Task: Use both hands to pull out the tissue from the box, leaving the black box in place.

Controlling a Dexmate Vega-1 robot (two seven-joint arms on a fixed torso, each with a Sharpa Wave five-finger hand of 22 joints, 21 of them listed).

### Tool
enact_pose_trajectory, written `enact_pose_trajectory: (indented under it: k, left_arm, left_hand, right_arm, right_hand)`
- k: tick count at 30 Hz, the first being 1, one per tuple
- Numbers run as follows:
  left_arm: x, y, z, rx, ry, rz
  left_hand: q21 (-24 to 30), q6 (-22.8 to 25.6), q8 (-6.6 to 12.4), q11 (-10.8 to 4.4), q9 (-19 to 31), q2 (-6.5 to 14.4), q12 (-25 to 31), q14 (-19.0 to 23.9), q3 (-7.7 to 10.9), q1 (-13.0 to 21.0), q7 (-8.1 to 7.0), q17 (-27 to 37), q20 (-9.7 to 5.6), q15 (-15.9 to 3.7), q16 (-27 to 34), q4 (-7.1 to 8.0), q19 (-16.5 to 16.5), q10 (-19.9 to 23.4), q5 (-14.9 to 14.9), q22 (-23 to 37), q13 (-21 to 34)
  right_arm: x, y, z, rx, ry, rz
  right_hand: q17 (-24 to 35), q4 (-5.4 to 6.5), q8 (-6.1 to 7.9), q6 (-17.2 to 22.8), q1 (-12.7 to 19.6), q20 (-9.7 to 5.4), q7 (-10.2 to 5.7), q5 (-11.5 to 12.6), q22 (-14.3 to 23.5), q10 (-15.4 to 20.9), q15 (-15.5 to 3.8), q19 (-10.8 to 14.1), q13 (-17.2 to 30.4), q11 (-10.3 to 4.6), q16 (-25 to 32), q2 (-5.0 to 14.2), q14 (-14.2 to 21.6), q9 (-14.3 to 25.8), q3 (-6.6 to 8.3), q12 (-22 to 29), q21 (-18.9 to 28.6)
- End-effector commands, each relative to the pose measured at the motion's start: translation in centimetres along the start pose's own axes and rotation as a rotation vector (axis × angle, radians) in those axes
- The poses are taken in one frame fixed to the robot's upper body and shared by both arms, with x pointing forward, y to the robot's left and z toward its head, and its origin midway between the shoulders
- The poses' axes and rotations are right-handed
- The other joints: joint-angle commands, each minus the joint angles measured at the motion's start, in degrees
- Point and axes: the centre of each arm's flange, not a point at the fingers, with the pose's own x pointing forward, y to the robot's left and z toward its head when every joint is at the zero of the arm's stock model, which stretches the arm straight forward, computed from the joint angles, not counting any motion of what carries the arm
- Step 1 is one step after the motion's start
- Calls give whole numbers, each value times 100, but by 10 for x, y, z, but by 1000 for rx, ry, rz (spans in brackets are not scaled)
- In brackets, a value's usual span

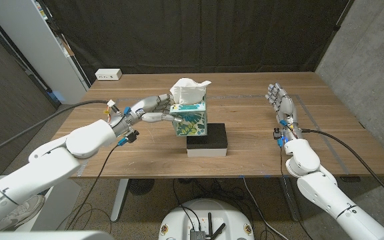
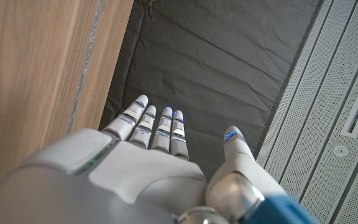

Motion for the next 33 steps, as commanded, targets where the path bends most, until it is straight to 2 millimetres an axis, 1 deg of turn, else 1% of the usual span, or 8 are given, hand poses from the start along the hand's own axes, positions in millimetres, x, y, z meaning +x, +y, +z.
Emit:
enact_pose_trajectory:
  k: [1, 15, 33]
  left_arm:
    - [3, 1, -3, -5, -2, -3]
    - [7, 0, -3, -8, -7, -11]
    - [17, -1, -4, -15, -12, -22]
  left_hand:
    - [-11, 0, 56, -14, 22, 70, -17, -24, -2, 5, 15, 5, -17, -649, -20, 11, -19, 0, 42, 9, 29]
    - [-25, 8, 71, -13, 23, 84, -30, -8, 2, -14, 11, -1, -23, -654, -43, 16, -15, 23, 43, 10, 41]
    - [-42, 24, 91, -21, 24, 91, -47, 6, 5, -7, 5, -3, -39, -661, -62, 6, -17, 38, 46, 10, 54]
  right_arm:
    - [-16, -2, 2, -5, -2, -17]
    - [-35, -1, 5, -20, -7, -32]
    - [-62, -6, 4, -11, 2, -89]
  right_hand:
    - [20, -23, 28, 33, 22, -16, -3, 18, 9, 16, 2, 21, 30, 27, -12, 95, -17, 17, 17, 15, 37]
    - [23, -27, 27, 30, 23, -13, -1, 18, 9, 20, 6, 25, 30, 41, -12, 94, -17, 17, 15, 16, 40]
    - [26, -31, 30, 35, 25, -10, 12, 20, 9, 29, 13, 42, 30, 45, -12, 93, -19, 17, 13, 18, 47]
